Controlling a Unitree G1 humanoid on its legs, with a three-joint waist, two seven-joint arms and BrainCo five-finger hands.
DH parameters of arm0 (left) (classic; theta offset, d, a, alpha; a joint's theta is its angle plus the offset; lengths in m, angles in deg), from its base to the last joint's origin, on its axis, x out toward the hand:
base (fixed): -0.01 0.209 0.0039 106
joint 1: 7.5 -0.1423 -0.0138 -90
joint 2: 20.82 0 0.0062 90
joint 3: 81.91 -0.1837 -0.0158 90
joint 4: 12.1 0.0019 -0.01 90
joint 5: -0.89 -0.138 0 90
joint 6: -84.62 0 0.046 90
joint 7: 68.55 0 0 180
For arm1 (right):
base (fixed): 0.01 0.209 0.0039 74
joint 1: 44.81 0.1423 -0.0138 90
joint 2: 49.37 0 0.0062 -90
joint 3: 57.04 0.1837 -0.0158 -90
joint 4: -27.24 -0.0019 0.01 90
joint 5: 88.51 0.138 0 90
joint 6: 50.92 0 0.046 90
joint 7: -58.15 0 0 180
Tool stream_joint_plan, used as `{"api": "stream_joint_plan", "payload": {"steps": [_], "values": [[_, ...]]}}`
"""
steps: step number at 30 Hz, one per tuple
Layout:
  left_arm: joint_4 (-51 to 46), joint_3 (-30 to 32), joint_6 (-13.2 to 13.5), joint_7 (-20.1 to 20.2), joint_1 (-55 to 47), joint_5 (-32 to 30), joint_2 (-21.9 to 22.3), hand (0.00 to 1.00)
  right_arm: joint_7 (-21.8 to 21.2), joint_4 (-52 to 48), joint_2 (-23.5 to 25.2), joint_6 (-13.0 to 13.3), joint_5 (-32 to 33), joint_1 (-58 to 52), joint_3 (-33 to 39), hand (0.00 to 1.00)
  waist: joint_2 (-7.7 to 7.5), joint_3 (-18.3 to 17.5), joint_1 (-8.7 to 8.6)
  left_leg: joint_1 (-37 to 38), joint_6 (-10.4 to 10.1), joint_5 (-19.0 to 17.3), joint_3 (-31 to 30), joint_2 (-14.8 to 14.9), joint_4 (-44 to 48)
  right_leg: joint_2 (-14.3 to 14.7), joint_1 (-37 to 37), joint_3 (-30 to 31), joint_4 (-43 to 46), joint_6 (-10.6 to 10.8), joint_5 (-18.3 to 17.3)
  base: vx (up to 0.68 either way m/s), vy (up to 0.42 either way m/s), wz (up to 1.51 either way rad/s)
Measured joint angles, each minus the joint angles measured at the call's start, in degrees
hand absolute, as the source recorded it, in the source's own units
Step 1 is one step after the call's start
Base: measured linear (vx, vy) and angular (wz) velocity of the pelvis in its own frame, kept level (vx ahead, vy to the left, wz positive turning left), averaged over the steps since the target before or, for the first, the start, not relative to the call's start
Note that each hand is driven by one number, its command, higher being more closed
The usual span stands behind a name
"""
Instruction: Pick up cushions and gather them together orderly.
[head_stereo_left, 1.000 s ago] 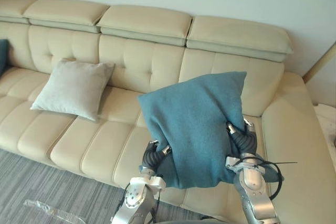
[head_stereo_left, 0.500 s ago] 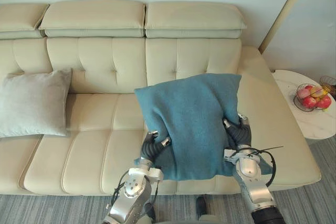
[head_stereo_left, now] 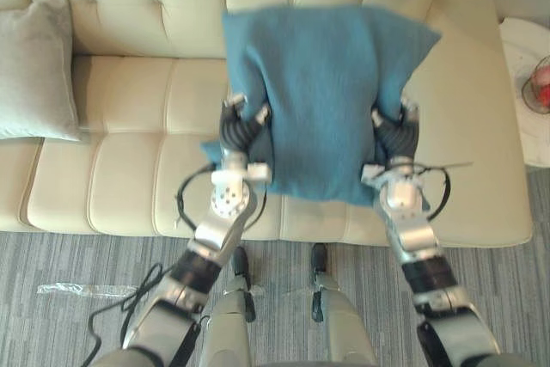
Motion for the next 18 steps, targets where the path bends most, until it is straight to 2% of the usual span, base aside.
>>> {"api": "stream_joint_plan", "payload": {"steps": [2,4,9,13,14,18], "values": [[4.04,1.67,1.0,-1.83,6.86,-0.09,0.35,1.0,1.68,3.86,0.0,-0.01,-2.24,7.87,1.14,1.0,0.41,0.31,0.27,-2.04,0.33,1.27,-0.05,-0.03,-0.96,0.02,-2.47,-0.17,0.02,-0.24,0.55,-0.04,-0.013,0.07],[10.19,4.67,1.32,-3.66,16.6,-0.08,0.33,1.0,3.45,11.26,-0.55,-0.08,-3.84,19.09,1.46,1.0,1.16,2.65,0.61,-2.95,0.35,3.18,-0.23,-0.45,-2.99,-0.08,-4.35,-0.25,0.11,-0.13,1.2,-0.03,-0.014,0.05],[23.24,10.62,1.37,-4.6,35.47,0.63,0.38,1.0,4.44,25.46,-2.03,-1.03,-4.55,37.92,4.77,1.0,2.85,6.26,0.75,-7.82,0.63,7.02,-2.05,-1.3,-7.32,-0.58,-10.02,-2.04,0.13,-0.28,1.86,-0.01,-0.002,0.19],[29.86,12.96,1.16,-4.59,42.76,1.6,0.18,1.0,5.12,33.19,-2.3,-2.26,-4.09,45.78,5.8,1.0,3.46,7.71,0.89,-10.71,0.64,7.43,-3.03,-1.86,-7.95,-1.33,-12.81,-3.08,0.22,-0.28,1.86,0.05,0.019,0.13],[31.03,13.76,1.16,-4.6,44.4,1.63,0.19,0.0,5.51,34.1,-2.54,-2.4,-4.09,47.47,5.81,0.0,3.55,8.48,1.11,-10.84,0.5,7.62,-3.05,-2.01,-8.37,-1.45,-13.15,-3.14,0.21,-0.26,1.84,0.07,0.041,0.1],[33.54,15.68,1.16,-4.58,49.71,1.56,-0.16,0.0,8.63,34.49,-3.94,-2.39,-3.92,52.43,6.02,0.0,4.03,9.66,1.19,-13.92,-1.12,10.01,-4.65,-2.71,-10.54,-2.2,-16.57,-4.05,0.2,-0.18,1.77,0.05,0.029,0.17]]}}
